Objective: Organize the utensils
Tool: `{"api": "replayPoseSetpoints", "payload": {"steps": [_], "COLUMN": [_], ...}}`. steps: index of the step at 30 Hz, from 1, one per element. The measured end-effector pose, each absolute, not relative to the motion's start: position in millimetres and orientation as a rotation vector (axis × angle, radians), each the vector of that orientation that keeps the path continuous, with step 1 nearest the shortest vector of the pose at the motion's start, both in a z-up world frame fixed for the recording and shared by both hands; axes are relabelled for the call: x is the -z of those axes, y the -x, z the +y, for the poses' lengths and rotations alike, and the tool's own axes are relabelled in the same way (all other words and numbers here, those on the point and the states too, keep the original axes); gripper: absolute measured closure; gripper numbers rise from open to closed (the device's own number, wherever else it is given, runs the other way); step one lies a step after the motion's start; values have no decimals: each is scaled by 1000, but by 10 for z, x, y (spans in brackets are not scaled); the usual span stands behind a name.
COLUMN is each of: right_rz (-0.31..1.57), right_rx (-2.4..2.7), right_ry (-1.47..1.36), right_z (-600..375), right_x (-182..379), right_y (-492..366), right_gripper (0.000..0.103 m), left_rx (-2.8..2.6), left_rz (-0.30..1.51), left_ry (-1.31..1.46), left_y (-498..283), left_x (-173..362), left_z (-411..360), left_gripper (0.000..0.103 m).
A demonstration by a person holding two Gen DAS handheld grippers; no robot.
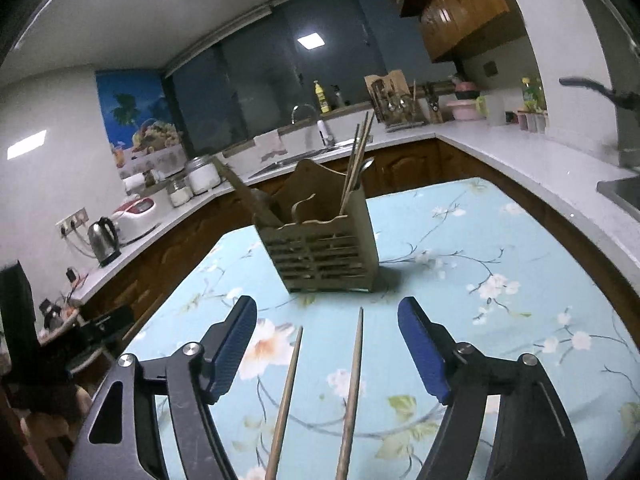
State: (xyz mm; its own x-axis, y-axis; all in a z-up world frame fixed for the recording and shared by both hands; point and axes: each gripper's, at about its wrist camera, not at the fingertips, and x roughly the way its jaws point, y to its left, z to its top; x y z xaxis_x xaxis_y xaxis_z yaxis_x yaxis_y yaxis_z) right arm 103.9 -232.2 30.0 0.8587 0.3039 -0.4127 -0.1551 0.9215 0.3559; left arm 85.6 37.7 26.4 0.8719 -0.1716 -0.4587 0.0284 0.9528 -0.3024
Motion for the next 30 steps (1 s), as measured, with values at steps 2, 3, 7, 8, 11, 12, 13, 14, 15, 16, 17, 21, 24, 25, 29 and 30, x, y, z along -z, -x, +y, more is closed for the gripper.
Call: {"api": "replayPoseSetpoints", "payload": {"steps": [2,3,7,8,11,12,13,14,15,16,17,21,24,25,29,30], "right_rz": [458,436,317,276,187,173,160,156,157,159,166,184,185,183,196,199], "right_rx": [-247,-246,-207,-190,-146,-133,-127,-131,-133,-134,-133,-126,-117,-116,-110,-108], "right_ry": [-307,-299,-274,-264,-199,-179,-155,-139,-118,-105,-88,-82,-97,-100,-126,-133], "right_z": [-2334,-2347,-2369,-2360,-2270,-2241,-2208,-2180,-2147,-2117,-2092,-2077,-2111,-2115,-2176,-2192], "right_x": [-389,-459,-587,-567,-402,-347,-272,-222,-168,-140,-97,12,35,43,86,91], "right_y": [-950,-884,-546,-428,-144,-81,-6,32,62,78,85,101,107,120,113,109], "right_gripper": [28,28,0,0,0,0,0,0,0,0,0,0,0,0,0,0], "left_rx": [105,108,85,74,44,44,46,43,37,25,19,6,0,-7,-8,-10], "left_rz": [481,468,395,366,324,328,329,329,328,326,325,326,308,308,319,320], "left_ry": [281,277,222,207,161,152,148,140,130,116,109,73,41,28,25,26], "left_y": [-762,-713,-474,-399,-278,-271,-267,-253,-244,-229,-214,-144,-88,-80,-53,-50], "left_x": [-326,-357,-437,-414,-275,-224,-184,-124,-85,-24,14,118,152,168,198,196], "left_z": [363,358,298,282,228,207,198,183,171,152,140,69,30,17,10,15], "left_gripper": [17,17,0,0,0,0,0,0,0,0,0,0,0,0,0,0]}}
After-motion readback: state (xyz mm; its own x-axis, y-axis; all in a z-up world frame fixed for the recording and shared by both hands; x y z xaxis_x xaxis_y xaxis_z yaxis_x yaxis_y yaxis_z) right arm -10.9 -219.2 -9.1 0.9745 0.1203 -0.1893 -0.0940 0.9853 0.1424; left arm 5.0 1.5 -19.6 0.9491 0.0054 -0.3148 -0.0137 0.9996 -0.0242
